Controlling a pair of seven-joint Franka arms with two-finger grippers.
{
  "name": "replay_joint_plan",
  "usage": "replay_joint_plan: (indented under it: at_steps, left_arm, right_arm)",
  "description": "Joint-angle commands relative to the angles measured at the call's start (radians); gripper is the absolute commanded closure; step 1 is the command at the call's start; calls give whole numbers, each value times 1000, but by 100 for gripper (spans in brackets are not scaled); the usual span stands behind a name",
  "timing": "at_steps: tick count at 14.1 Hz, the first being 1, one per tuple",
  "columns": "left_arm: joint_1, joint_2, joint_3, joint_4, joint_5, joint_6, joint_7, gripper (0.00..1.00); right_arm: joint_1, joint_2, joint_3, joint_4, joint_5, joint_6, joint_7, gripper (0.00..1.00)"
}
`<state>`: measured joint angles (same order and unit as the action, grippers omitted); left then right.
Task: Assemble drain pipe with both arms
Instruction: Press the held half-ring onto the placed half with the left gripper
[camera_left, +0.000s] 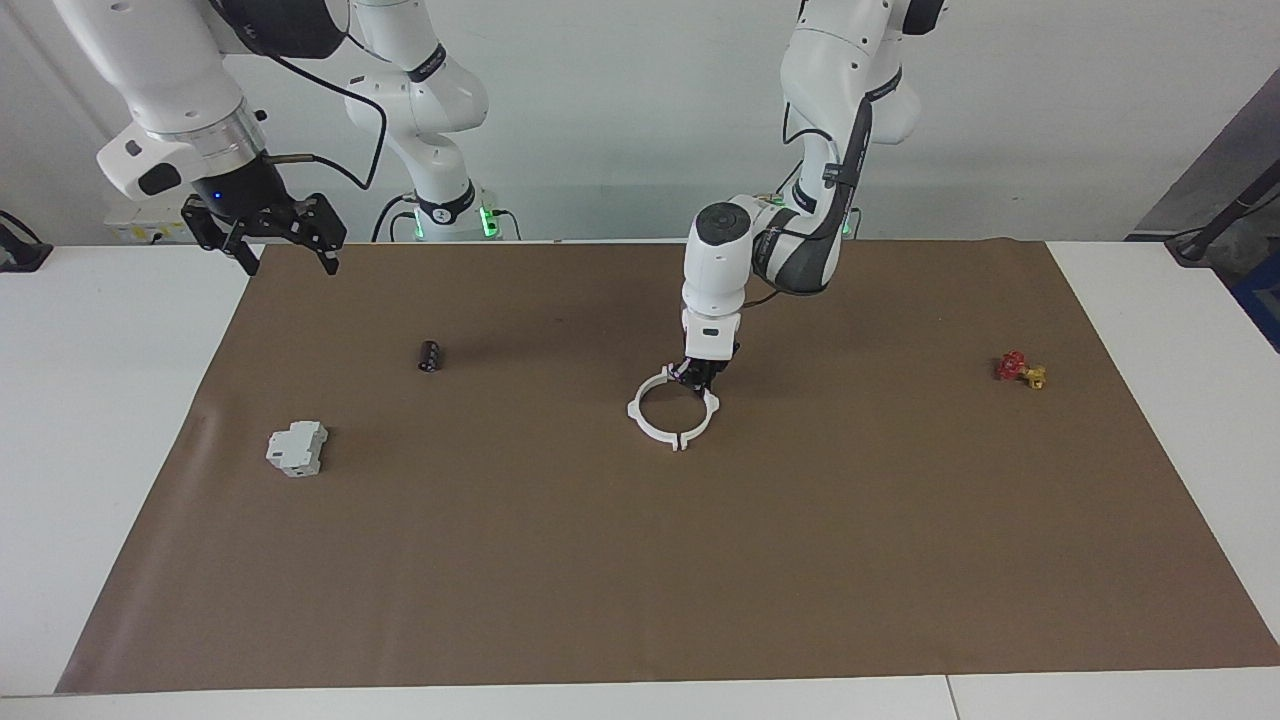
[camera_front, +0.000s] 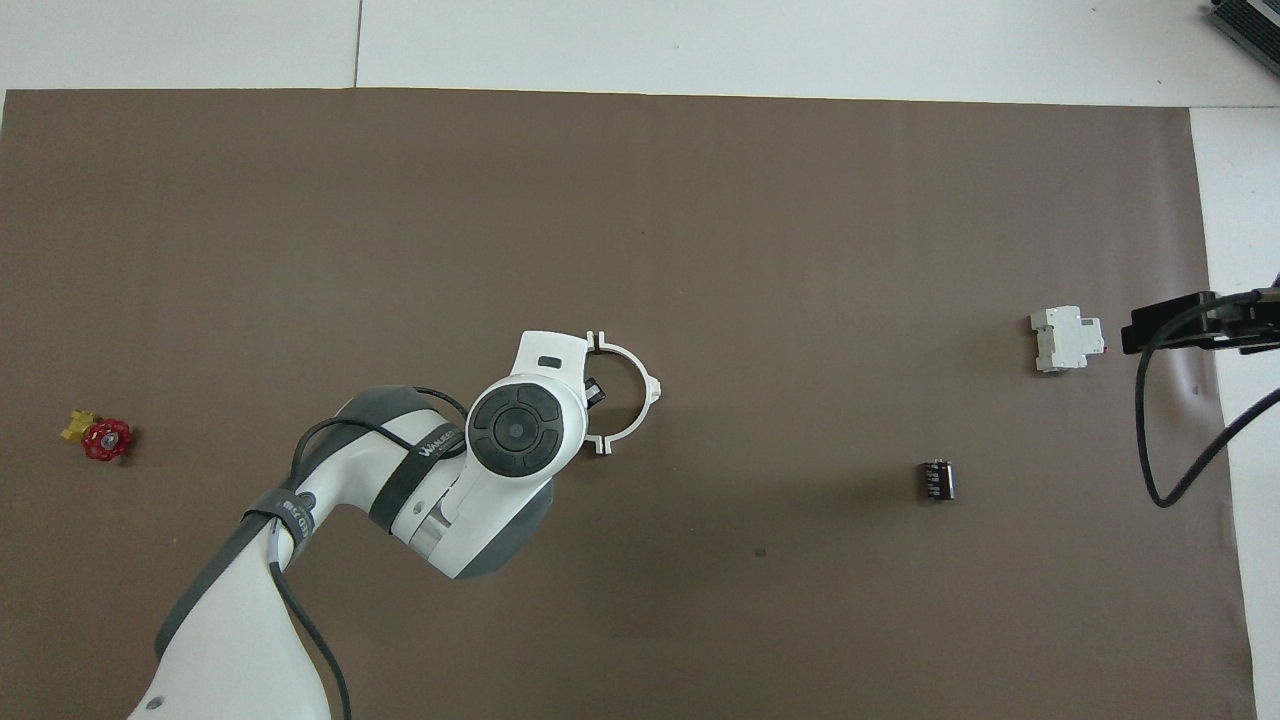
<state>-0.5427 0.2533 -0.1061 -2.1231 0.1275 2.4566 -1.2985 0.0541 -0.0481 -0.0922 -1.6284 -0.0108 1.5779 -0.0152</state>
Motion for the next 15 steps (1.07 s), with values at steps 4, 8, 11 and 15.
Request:
replay_joint_plan:
  at_steps: [4, 8, 11, 15]
  left_arm:
    - [-17, 17, 16, 17, 24, 7, -24, 100]
    - [-17, 17, 16, 17, 24, 7, -24, 100]
    - [-17, 17, 16, 17, 24, 7, -25, 100]
    - [-16, 17, 16, 17, 27, 6, -22, 30]
  right_arm:
    - [-8, -16, 3, -11, 8, -6, -5, 0]
    - [-8, -16, 3, -11, 8, -6, -5, 0]
    - [-8, -16, 3, -11, 8, -6, -5, 0]
    - [-8, -16, 3, -11, 8, -6, -6, 0]
